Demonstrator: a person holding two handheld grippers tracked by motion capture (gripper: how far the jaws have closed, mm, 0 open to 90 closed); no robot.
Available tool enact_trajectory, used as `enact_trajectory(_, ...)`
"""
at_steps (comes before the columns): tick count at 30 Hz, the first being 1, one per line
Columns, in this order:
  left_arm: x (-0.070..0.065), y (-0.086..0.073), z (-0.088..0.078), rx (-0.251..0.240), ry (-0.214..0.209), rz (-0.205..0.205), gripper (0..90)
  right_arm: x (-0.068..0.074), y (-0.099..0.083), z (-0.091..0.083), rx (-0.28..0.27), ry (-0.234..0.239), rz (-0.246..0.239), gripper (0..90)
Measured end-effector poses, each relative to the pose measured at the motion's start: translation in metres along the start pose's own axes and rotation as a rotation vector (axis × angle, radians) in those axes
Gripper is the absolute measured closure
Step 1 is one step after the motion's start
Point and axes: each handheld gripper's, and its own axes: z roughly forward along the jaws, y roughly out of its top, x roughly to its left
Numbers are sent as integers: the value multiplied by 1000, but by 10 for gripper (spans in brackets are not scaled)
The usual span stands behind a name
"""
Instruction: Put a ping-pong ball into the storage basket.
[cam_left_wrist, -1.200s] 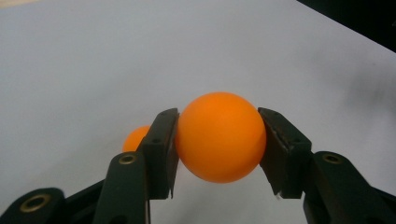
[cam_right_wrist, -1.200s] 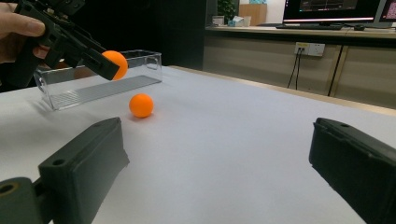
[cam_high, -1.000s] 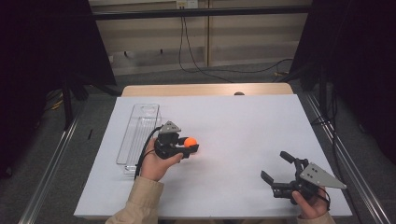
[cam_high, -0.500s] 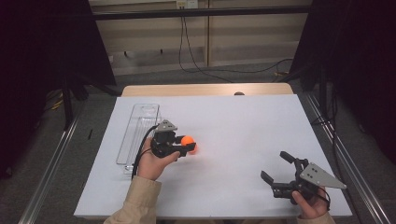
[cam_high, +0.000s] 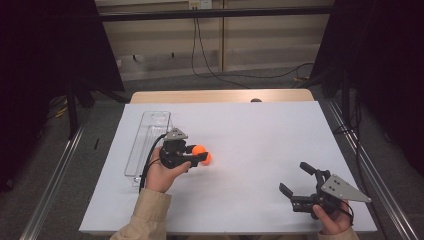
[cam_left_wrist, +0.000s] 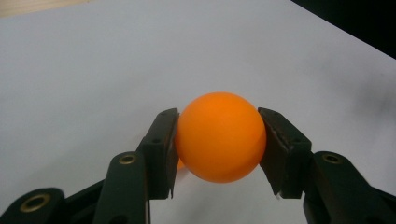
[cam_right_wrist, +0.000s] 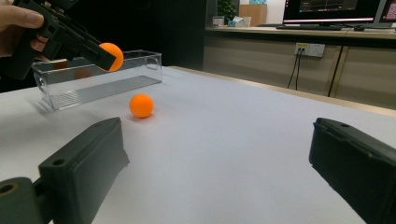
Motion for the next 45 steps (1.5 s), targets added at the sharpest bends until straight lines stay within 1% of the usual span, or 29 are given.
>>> enact_trajectory(4,1,0,-1,-3,2,1,508,0,0,0,1,1,-2,27)
enact_trajectory(9,2,1,-4,-4,7,-8,508,0,0,0,0,1,-1,27)
enact_trajectory(10,3,1,-5,1,11,-1,508,0,0,0,0,1,-1,27)
enact_trajectory(11,3,1,-5,-5,9,-9,508,0,0,0,1,1,-2,27)
enact_trajectory(13,3,1,-6,-2,16,-9,508,0,0,0,0,1,-3,27)
enact_trajectory(18,5,1,-8,-3,15,-15,508,0,0,0,1,2,-3,27)
enact_trajectory(21,6,1,-9,-1,17,-10,508,0,0,0,0,2,-3,27)
enact_trajectory(25,7,1,-10,-5,19,-20,508,0,0,0,1,2,-3,27)
enact_trajectory(29,8,1,-11,-3,23,-12,508,0,0,0,1,1,-3,27)
enact_trajectory(34,10,1,-13,-7,27,-25,508,0,0,0,1,2,-2,27)
enact_trajectory(40,12,1,-16,-5,34,-22,508,0,0,0,2,2,-2,27)
enact_trajectory(43,13,1,-17,-9,35,-30,508,0,0,0,1,2,-3,27)
enact_trajectory(45,14,1,-17,-7,37,-28,508,0,0,0,1,2,-3,27)
